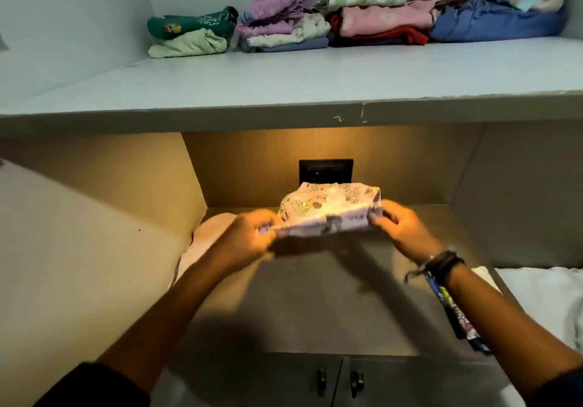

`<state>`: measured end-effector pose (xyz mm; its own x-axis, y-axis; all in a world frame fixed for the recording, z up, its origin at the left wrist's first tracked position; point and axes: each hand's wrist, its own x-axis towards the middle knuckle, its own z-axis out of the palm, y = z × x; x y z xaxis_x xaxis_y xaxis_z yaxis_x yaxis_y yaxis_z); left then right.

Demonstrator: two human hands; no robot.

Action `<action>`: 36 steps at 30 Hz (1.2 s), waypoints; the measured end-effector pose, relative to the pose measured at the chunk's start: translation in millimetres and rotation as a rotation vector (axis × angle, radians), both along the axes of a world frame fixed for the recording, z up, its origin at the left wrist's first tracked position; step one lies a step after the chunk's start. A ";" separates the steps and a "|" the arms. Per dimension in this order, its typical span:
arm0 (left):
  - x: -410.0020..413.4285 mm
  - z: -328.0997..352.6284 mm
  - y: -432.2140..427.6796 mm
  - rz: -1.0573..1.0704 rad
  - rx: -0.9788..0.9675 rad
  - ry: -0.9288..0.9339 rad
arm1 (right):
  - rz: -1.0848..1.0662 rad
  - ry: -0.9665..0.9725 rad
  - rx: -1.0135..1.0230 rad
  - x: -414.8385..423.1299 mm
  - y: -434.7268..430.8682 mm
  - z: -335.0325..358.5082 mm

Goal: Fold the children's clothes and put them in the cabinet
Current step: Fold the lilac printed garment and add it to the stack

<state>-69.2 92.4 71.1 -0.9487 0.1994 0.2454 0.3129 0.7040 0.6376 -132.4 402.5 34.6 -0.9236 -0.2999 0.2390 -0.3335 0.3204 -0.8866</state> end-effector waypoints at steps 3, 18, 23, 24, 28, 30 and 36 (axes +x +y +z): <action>36.8 -57.3 6.6 -0.134 -0.070 -0.276 | 0.021 -0.216 0.144 53.2 20.1 -61.8; -6.9 -96.9 60.2 -0.026 0.473 -0.603 | -0.461 -0.325 0.018 82.0 30.6 -116.2; -47.1 -125.6 84.3 0.159 0.441 -0.718 | -0.605 -0.377 0.315 57.6 30.7 -134.3; -45.4 -134.8 87.5 0.206 0.374 -0.732 | -0.604 -0.380 0.361 55.1 30.0 -134.3; -23.7 -159.8 97.5 0.311 0.199 -0.391 | -0.645 -0.144 0.641 57.1 26.1 -127.1; -12.1 -165.2 100.3 0.237 -0.043 -0.072 | -0.640 0.056 0.783 71.8 17.1 -126.7; -0.1 -171.1 78.7 -0.372 -0.610 -0.212 | -0.171 -0.255 1.030 88.3 -3.9 -145.1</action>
